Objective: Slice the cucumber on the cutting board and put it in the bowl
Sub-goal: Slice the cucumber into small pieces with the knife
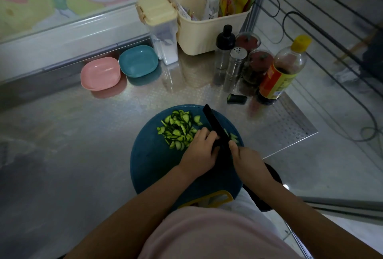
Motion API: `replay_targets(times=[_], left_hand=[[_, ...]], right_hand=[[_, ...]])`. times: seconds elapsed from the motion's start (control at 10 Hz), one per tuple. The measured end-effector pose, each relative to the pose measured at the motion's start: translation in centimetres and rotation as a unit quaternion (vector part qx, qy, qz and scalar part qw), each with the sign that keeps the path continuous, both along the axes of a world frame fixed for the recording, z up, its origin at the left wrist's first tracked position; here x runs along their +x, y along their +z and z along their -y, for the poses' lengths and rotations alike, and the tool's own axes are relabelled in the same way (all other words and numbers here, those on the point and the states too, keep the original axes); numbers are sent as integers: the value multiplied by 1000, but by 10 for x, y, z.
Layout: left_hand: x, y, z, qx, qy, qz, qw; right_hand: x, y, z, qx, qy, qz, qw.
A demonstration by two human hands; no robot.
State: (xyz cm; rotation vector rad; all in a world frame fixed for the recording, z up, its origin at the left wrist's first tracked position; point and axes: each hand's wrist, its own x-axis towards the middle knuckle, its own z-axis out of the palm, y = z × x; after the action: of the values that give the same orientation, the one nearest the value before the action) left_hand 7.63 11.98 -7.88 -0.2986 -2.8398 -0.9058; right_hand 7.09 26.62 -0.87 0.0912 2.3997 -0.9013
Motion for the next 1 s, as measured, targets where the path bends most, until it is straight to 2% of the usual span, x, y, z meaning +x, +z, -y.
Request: replay_targets(times=[0.1, 0.2, 0.3, 0.5, 0.8, 1.0], left_hand=[[0, 0, -1, 6, 3, -1, 1000], [1, -1, 0, 7, -1, -4, 1000], [2, -1, 0, 6, -4, -6, 1000], [0, 0, -1, -5, 4, -12, 1000], [0, 0, -1, 0, 5, 1, 1000], [0, 0, 0, 16, -2, -1, 1000]], right_hand=[[0, -19, 2, 13, 28, -66, 997], [3, -11, 1, 7, 4, -24, 1000], [1, -15, -3, 11, 45, -79, 996], [6, -3, -12, -9, 57, -104, 993], [10, -12, -11, -8, 71, -122, 990], [-1, -22, -1, 21, 68, -84, 994]])
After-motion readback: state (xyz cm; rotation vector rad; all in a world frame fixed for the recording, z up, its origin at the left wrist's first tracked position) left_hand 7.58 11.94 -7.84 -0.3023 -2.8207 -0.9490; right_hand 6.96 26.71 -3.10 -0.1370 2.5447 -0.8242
